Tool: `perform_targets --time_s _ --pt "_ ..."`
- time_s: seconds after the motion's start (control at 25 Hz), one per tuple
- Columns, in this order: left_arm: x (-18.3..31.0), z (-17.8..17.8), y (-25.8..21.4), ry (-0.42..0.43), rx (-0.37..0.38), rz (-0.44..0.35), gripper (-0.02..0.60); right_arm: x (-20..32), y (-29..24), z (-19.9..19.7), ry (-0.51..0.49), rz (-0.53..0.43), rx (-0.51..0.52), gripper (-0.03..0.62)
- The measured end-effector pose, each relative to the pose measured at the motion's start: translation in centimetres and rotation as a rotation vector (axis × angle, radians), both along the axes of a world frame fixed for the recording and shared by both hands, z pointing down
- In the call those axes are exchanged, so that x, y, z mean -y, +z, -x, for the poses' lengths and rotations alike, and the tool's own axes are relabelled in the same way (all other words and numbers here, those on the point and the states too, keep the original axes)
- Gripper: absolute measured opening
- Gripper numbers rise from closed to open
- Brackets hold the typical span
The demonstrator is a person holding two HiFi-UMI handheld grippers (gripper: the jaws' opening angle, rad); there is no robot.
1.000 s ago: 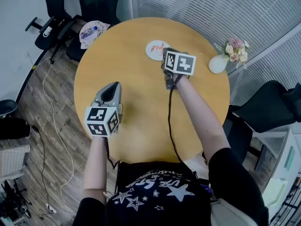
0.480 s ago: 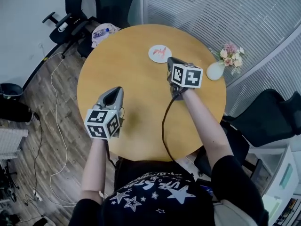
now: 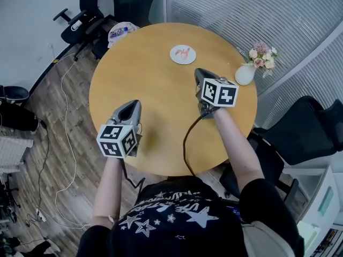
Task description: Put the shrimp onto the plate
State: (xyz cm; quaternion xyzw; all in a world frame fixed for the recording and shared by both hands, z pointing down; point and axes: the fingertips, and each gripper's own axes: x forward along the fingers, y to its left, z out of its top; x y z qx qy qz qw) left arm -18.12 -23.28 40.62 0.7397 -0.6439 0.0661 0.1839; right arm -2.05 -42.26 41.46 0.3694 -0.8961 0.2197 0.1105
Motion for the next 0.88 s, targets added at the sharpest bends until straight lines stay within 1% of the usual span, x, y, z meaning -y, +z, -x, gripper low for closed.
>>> perform_targets --time_s 0.24,0.36,0.56,0.68,0.88 --pt "-4.8 0.3 -0.5 -0.041 -0.021 -0.017 0.002 -3.7 0.5 -0.8 -0.007 -0.02 -0.044 0.002" --pt "-7.7 0.5 -0.4 -0.068 -0.028 -0.015 0.002 -6.6 0.1 -0.1 -0.03 -0.034 -0.05 0.002" --pt "-12.5 -0.2 0.1 -0.073 -0.039 -0.012 0.002 -12.4 -0.2 0.3 -0.064 -0.054 -0.072 0.002" --pt "-15.5 -1.1 0.1 -0.07 -0.045 -0.016 0.002 -16.3 -0.5 -0.4 -0.072 -0.058 -0.067 0.002" --pt "-20.3 -4.2 0.4 -0.061 -0.057 -0.007 0.002 -21.9 0.0 -2.5 -0.105 -0.047 -0.086 0.002"
